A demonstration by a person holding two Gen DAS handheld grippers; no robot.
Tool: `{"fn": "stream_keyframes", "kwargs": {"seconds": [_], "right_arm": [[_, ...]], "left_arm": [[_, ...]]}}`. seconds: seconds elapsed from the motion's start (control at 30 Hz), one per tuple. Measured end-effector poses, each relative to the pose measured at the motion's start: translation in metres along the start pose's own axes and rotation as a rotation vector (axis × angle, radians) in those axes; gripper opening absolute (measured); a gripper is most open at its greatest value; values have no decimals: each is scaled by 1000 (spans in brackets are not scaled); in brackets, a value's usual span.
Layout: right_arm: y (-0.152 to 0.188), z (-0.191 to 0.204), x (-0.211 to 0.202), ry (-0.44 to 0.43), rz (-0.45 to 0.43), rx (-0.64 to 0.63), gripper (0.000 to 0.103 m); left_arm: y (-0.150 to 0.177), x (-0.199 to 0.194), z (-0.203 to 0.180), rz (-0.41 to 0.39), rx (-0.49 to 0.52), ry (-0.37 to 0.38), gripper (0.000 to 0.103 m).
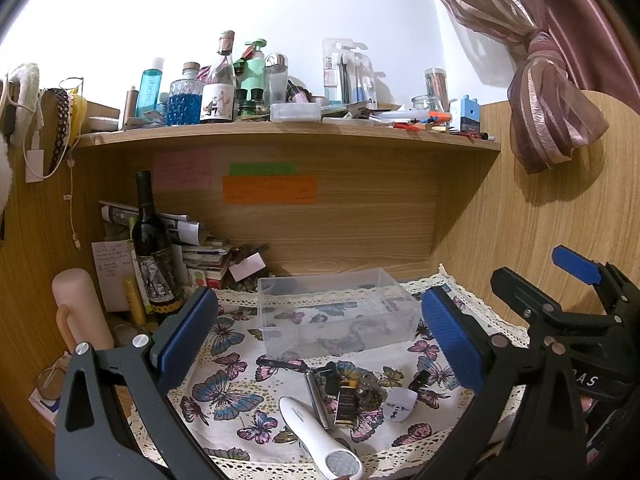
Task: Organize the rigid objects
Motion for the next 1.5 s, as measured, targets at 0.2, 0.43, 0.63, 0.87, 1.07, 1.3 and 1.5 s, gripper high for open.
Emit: {"fn": "stream_keyframes", "kwargs": {"seconds": [0.2, 0.43, 0.63, 0.87, 1.07, 1.3, 1.5], "right_arm": [[0, 0, 0, 1, 0, 0, 103], [1, 0, 1, -1, 3, 1, 103], [6, 4, 8, -1, 32, -3, 103], [20, 4, 29, -20, 100, 1, 103], [38, 7, 49, -45, 164, 2, 103], [61, 23, 72, -135, 251, -1, 103], [78, 38, 86, -182, 320, -6, 103]], "left_arm": [[0, 0, 0, 0, -1, -1, 103], [3, 1, -3, 7, -3, -2, 103], [12, 15, 2, 78, -26, -11, 103], [57, 51, 15, 246, -48, -49, 103], [110, 78, 31, 404, -72, -105, 103], [146, 86, 41, 489, -84, -144, 103], [168, 85, 50, 529, -91, -142, 88]]}}
Point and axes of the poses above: each gripper's, at about its wrist camera, not at the fingertips, and x roughly the way its jaws point, z to its left, y to its underside, the point moved 5 cm from there along x, roughly the way its jaws point, and after that the axes turned 15 degrees about -x, right-handed, at the moved point
